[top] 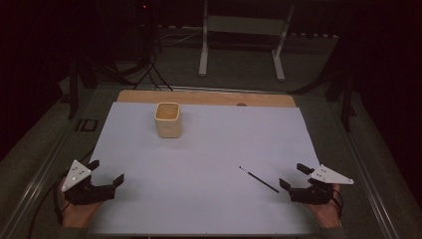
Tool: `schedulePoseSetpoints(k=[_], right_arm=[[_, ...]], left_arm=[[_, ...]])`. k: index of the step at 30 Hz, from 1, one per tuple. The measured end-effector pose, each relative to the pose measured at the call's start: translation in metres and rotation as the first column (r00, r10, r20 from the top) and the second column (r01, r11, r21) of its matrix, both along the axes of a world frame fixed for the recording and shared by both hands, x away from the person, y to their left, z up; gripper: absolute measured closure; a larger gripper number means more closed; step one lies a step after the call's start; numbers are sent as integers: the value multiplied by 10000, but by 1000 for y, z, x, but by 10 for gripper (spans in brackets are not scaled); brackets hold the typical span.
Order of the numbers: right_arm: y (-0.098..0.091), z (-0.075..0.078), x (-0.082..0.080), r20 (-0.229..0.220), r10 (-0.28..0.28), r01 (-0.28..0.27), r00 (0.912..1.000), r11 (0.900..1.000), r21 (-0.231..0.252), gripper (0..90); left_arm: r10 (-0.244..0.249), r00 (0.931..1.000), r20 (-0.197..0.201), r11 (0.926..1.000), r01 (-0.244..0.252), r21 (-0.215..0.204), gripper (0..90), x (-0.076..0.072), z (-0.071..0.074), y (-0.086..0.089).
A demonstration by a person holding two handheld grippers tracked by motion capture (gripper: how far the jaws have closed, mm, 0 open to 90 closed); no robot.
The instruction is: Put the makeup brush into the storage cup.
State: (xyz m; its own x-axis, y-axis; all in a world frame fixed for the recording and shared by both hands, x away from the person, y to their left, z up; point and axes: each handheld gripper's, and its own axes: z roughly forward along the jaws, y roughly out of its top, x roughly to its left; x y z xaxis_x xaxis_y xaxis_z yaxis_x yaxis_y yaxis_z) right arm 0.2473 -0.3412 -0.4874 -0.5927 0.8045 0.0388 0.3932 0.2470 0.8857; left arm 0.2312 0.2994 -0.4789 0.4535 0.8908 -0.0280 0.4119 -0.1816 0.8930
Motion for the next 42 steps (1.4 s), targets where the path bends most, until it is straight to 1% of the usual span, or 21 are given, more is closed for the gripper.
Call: schedulePoseSetpoints(k=[3, 4, 5, 9, 12, 15, 20, 23, 25, 31, 39, 42], right_arm=[[0, 0, 0, -22, 26, -26, 10000, 10000, 10, 96], [1, 0, 0, -35, 26, -26, 10000, 10000, 33, 96], [1, 1, 0, -57, 13, -13, 10000, 10000, 41, 96], [3, 0, 1, -96, 24, -24, 10000, 10000, -30, 96], [3, 1, 1, -121, 22, -23, 9999, 10000, -27, 96], [4, 0, 1, -166, 56, -56, 9998, 10000, -39, 96], [5, 3, 2, -207, 108, -109, 9997, 9999, -48, 97], [8, 5, 3, -210, 184, -185, 9996, 9998, -47, 96], [9, 6, 5, -308, 276, -274, 9991, 9996, 45, 97], [15, 12, 11, -287, 553, -552, 9981, 9985, 35, 97], [23, 17, 20, -314, 827, -832, 9961, 9964, -169, 97], [27, 19, 23, -311, 891, -897, 9955, 9958, -179, 97]], left_arm=[[0, 10000, 73, 10000, -1, 72, 25, -1, 1, -1], [40, 9997, 230, 9999, -44, 147, 33, -2, 2, -2], [31, 9996, 292, 9999, -35, 142, 37, -3, 2, -3], [4, 9995, 320, 9999, -9, 152, 39, -3, 2, -3], [16, 9995, 323, 9996, -25, 270, 39, -2, 2, -4], [-3, 9995, 329, 9988, -13, 486, 40, -2, 2, -7], [-109, 9995, 306, 9981, 90, 608, 40, -1, 1, -10], [-83, 9995, 302, 9982, 65, 602, 40, -1, 0, -10], [-81, 9995, 315, 9982, 62, 603, 39, -2, 0, -10], [-34, 9995, 324, 9985, 16, 555, 40, -2, 0, -10], [-91, 9994, 320, 9986, 75, 528, 40, -1, 0, -11], [-70, 9995, 302, 9985, 53, 537, 40, -1, -1, -11]])
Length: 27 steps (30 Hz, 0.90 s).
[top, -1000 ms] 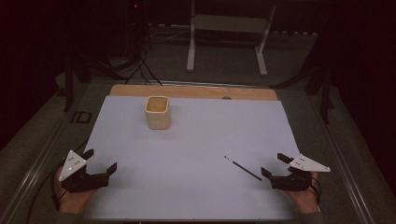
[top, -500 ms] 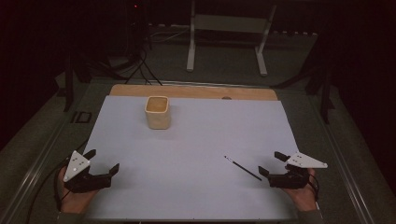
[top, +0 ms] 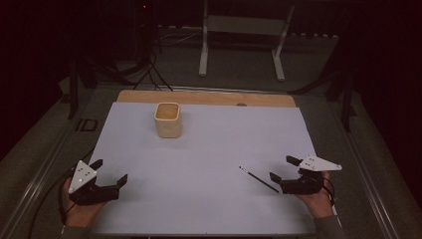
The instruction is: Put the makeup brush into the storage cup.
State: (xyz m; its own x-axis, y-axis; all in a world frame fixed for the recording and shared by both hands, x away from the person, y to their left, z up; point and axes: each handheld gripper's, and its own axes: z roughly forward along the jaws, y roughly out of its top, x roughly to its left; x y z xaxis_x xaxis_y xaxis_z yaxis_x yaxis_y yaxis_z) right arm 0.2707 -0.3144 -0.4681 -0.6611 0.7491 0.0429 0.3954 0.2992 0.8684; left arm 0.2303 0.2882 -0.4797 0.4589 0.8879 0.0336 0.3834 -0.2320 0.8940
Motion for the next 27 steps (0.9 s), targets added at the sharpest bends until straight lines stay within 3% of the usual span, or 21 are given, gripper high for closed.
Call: schedulePoseSetpoints(k=[27], right_arm=[[26, 14, 22, -268, 575, -585, 9980, 9975, -388, 97]], left_arm=[[123, 9999, 108, 9999, -123, 33, 48, 0, 0, 0]])
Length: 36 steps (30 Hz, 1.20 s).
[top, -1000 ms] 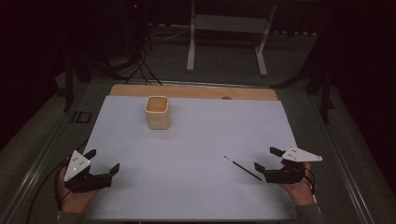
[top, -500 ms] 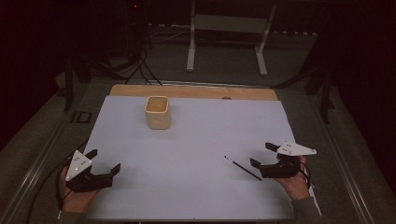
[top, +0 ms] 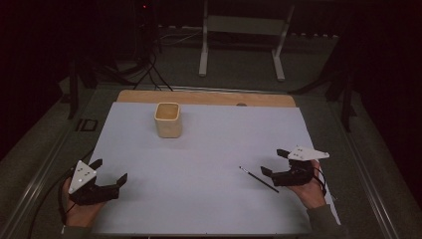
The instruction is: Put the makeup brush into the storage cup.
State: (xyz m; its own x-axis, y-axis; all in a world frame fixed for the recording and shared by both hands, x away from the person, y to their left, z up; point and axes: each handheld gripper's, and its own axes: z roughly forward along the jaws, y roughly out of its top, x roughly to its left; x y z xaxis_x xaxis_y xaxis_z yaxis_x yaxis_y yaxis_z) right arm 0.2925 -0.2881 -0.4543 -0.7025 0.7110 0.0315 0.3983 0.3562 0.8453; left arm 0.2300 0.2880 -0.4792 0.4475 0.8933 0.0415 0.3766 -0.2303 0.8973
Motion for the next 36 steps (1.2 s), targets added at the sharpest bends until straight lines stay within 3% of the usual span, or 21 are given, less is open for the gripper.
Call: schedulePoseSetpoints(k=[22, 36], right_arm=[[22, 6, 11, -443, 470, -507, 9979, 9950, -855, 97], [27, 12, 17, -884, 547, -679, 9946, 9856, -1546, 97]], left_arm=[[26, 10000, 43, 10000, -26, 7, 49, 0, 1, 0], [11, 10000, 29, 10000, -11, -5, 50, 0, 0, 0]])
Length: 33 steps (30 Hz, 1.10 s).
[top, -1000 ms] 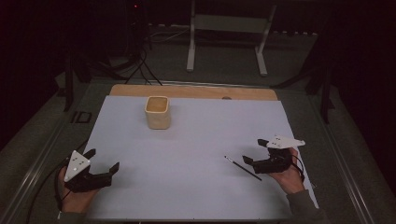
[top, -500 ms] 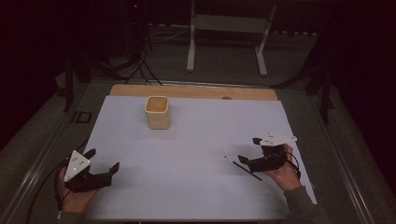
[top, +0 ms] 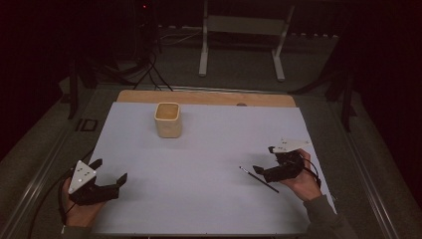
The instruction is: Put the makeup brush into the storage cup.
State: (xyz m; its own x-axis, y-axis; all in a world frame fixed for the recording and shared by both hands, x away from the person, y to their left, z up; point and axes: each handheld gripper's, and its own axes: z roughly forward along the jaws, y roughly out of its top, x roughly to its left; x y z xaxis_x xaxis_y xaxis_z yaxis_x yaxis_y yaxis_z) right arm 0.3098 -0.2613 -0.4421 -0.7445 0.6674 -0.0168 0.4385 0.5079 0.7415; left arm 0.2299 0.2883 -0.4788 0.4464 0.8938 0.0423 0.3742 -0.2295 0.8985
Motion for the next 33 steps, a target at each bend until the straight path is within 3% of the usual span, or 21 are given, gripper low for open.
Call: schedulePoseSetpoints(k=[15, 19, 26, 33], right_arm=[[4, 6, 5, -528, 353, -401, 9980, 9949, -927, 97], [6, 8, 8, -733, 498, -596, 9961, 9887, -1379, 101], [10, 12, 11, -1014, 630, -803, 9928, 9811, -1762, 101], [16, 13, 15, -1324, 860, -1151, 9875, 9660, -2314, 101]], left_arm=[[-36, 10000, -48, 10000, 36, -13, 51, 1, -1, -1], [-45, 10000, -51, 10000, 45, -13, 51, 1, -1, -1], [-38, 10000, -72, 10000, 38, -21, 51, 1, -1, -1], [-42, 10000, -72, 10000, 42, -38, 51, 1, -1, -1]])
